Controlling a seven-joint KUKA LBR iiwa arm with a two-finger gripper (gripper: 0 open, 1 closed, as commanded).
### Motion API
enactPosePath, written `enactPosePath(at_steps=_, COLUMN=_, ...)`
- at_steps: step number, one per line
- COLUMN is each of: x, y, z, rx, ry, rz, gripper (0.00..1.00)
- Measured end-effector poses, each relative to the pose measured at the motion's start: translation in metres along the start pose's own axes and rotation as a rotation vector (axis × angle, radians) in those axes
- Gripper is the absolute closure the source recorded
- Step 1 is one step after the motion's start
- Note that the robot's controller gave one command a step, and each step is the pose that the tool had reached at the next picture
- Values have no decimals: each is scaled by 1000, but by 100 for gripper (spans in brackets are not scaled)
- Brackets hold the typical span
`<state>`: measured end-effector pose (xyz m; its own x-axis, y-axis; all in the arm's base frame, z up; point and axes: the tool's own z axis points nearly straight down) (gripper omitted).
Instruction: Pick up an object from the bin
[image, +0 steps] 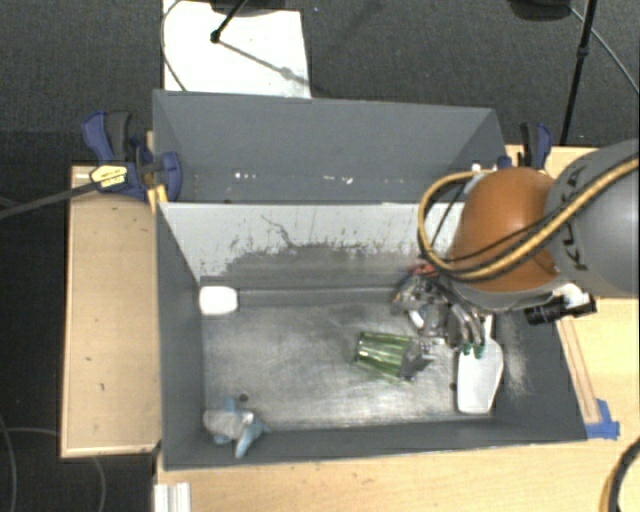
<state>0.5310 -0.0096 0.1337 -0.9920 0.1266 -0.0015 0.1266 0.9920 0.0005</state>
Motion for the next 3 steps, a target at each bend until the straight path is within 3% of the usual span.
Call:
enactPosePath(at_steps=1, x=-11, y=3, z=46, rx=0, ry=-5, rz=-52, gripper=0)
enactPosePath(at_steps=2, x=7, y=11, z=59, rx=-2, ry=-16, rz=71, gripper=100)
enactPosePath(at_steps=3, x=7, y=11, z=59, rx=-2, ry=-16, rz=72, gripper=100)
